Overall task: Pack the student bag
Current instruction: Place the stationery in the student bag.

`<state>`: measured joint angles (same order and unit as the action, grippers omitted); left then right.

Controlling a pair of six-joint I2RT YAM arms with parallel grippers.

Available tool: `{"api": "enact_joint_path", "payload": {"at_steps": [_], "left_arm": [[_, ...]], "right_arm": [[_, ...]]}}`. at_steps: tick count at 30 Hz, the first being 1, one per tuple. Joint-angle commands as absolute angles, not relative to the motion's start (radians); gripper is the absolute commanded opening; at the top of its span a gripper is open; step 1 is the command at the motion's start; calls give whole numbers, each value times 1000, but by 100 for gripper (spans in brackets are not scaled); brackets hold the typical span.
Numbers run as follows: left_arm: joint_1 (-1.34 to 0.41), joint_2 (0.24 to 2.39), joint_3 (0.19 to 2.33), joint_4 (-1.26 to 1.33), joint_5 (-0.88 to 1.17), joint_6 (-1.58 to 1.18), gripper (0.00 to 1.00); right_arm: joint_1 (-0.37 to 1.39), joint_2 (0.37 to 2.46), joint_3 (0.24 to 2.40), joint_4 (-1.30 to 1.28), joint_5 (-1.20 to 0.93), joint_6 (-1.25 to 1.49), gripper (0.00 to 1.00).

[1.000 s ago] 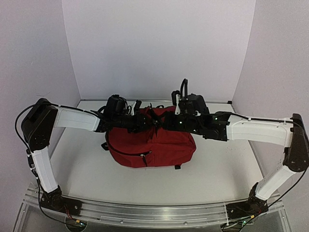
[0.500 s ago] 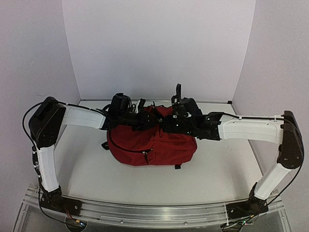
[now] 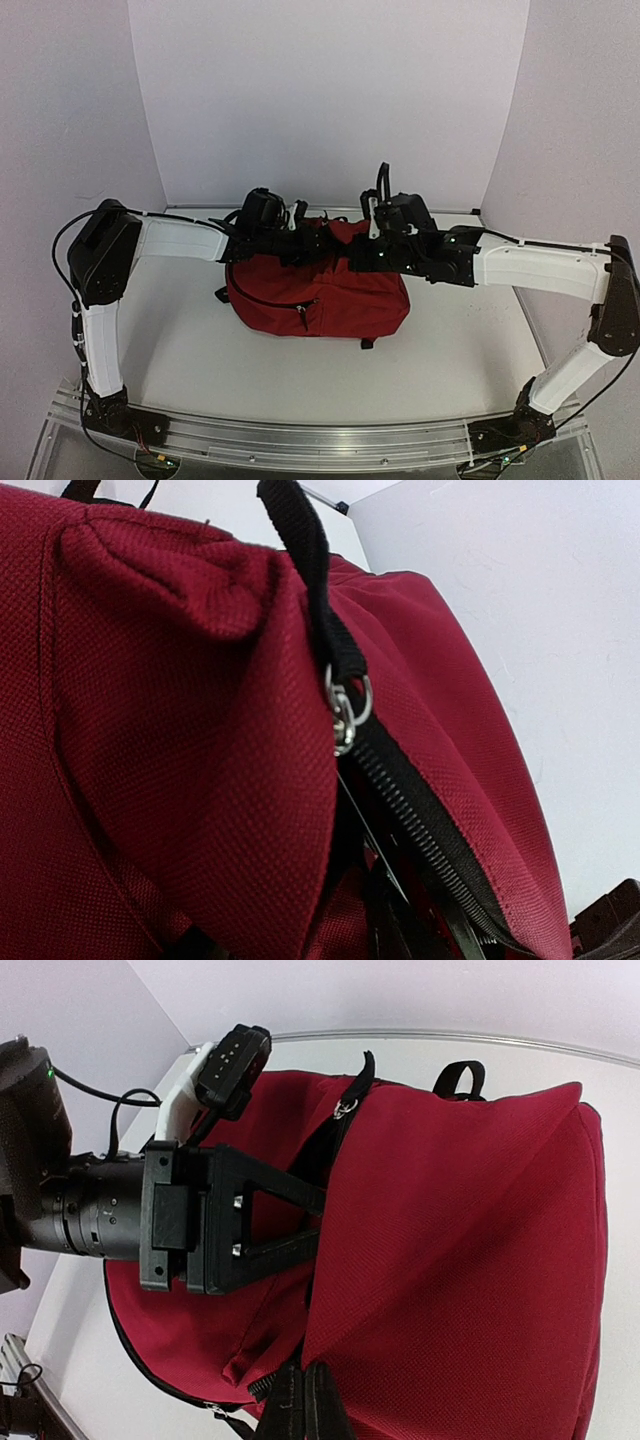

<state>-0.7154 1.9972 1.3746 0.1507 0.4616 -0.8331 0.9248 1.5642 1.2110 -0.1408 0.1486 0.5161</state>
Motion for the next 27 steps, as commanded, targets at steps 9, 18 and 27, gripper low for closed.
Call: {"api": "enact_joint_path", "payload": {"at_steps": [9, 18, 27], "left_arm": [[-689, 1741, 1156, 185, 435, -775, 53], [-656, 1550, 1070, 7, 359, -753, 70], [-649, 1498, 1003, -30, 368, -785, 80]], "right_arm": [[946, 1526, 1294, -69, 95, 484, 54], [806, 1702, 1487, -124, -34, 482, 56], [694, 1957, 1739, -182, -163, 425, 51]]}}
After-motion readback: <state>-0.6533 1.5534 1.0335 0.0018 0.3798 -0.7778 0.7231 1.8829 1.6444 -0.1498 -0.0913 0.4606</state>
